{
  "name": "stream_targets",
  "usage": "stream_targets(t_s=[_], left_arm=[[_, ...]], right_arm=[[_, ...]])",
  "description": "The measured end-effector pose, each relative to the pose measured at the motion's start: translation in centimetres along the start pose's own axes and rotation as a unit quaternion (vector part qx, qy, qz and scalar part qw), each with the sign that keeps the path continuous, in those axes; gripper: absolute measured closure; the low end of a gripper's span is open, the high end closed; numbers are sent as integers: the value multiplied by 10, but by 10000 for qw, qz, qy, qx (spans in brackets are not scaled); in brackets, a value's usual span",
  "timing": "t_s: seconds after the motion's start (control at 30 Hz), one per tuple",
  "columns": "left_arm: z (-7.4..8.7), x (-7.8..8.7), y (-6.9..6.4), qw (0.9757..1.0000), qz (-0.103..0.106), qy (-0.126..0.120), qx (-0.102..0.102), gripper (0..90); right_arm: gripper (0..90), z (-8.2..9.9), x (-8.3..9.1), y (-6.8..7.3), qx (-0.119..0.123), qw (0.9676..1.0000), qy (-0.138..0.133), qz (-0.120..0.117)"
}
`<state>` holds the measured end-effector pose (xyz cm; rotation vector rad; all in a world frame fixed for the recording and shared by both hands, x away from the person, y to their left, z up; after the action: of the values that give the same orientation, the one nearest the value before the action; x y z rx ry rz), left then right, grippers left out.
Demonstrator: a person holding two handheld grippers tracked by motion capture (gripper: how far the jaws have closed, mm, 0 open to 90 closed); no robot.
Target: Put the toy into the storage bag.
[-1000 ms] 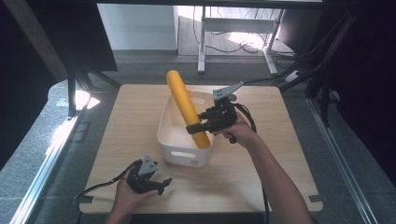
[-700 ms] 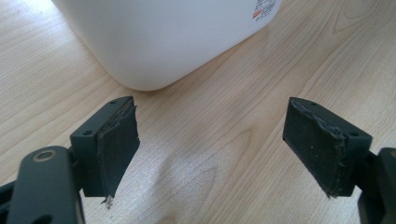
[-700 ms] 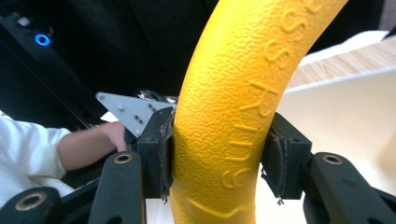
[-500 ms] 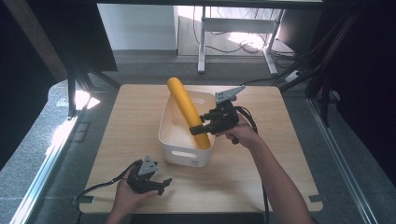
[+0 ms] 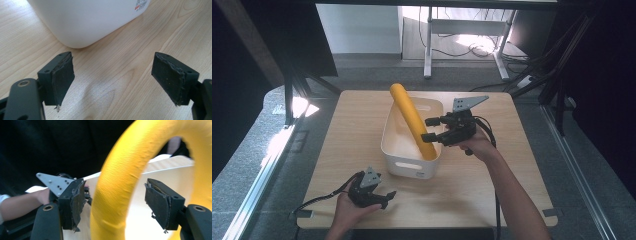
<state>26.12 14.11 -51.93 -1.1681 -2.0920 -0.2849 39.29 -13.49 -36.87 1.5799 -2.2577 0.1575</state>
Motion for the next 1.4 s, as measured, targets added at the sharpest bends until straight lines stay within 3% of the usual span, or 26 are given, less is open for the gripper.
stream_targets(t_s=[0.23,0.5,0.8,1.07,1.4], left_arm=[[0,1,0,10000,4,-9,-2,182],[0,0,0,10000,8,-9,6,181],[0,-2,-1,10000,8,-40,53,182],[0,-3,-1,10000,14,-37,59,182],[0,-2,-1,10000,7,-27,26,181]], right_arm=[[330,12,23,-4,-159,9996,-154,195],[338,36,49,-14,-316,9974,-271,595],[345,79,77,-21,-415,9926,-338,1090],[347,106,90,-26,-445,9890,-259,1388],[343,108,88,-24,-357,9881,-232,1480]])
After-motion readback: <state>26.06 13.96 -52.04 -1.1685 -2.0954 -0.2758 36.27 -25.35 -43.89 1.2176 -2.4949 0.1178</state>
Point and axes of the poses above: each handheld gripper's, and its own axes: x roughly backward along the jaws, z roughly out of its underside, y roughly to its left, the point moved 2 cm from there along -x, roughly forward along the jaws, and after that the axes turned 12 degrees about z, right-handed, at the moved point
